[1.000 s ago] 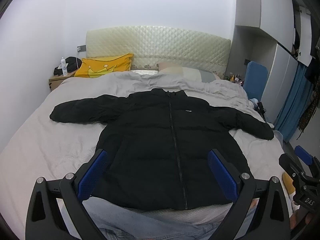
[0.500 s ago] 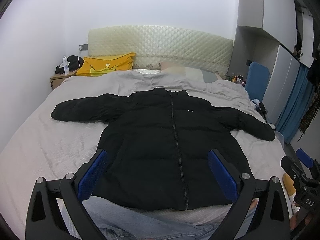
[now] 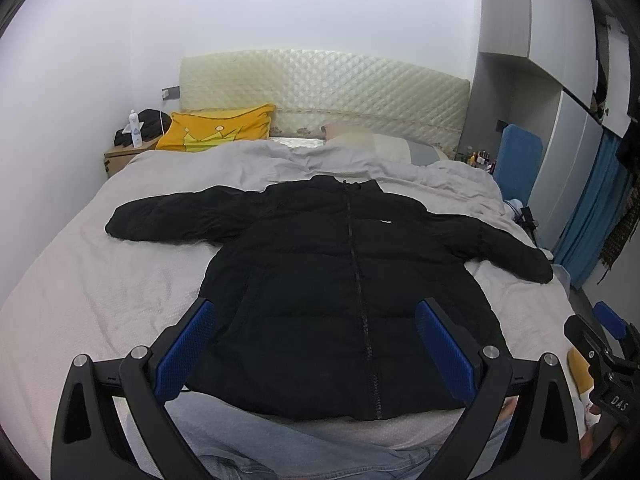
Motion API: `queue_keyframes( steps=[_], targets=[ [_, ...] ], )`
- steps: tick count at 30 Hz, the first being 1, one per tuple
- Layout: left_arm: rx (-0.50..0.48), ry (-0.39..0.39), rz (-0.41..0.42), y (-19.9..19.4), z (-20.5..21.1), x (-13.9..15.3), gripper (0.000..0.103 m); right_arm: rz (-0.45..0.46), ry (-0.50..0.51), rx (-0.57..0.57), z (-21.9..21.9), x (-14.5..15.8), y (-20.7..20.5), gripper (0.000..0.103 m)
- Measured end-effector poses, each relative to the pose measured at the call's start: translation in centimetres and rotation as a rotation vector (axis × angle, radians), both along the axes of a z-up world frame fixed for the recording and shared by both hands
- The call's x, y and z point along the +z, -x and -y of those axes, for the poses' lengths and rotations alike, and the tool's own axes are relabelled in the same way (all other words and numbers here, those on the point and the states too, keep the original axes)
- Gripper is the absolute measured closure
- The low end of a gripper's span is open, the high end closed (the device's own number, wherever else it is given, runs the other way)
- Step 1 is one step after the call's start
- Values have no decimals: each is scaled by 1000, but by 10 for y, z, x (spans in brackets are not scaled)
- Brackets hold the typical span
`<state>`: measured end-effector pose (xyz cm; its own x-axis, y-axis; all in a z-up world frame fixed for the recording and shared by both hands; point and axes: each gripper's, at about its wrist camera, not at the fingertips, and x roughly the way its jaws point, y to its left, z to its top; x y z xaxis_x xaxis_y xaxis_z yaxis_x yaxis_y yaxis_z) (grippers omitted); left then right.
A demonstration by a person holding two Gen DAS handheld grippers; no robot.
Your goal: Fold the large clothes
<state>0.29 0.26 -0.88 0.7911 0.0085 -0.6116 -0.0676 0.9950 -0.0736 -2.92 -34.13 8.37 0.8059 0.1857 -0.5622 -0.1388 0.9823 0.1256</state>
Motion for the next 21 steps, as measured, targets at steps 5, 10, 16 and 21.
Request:
queue_keyframes(
  steps=[5, 10, 16, 21],
  targets=[
    [-1, -1, -5, -1, -3, 0, 3, -4, 4, -2, 0, -1, 0, 1],
    [1, -2, -4, -1, -2, 0, 3, -9, 3, -2, 1, -2, 0, 1],
    [7, -6, -13, -4, -4, 1, 3, -20, -15, 1, 6, -4, -2, 1],
    [18, -2, -22, -7, -9, -2, 3, -23, -8, -5, 11, -6, -5, 1]
  ],
)
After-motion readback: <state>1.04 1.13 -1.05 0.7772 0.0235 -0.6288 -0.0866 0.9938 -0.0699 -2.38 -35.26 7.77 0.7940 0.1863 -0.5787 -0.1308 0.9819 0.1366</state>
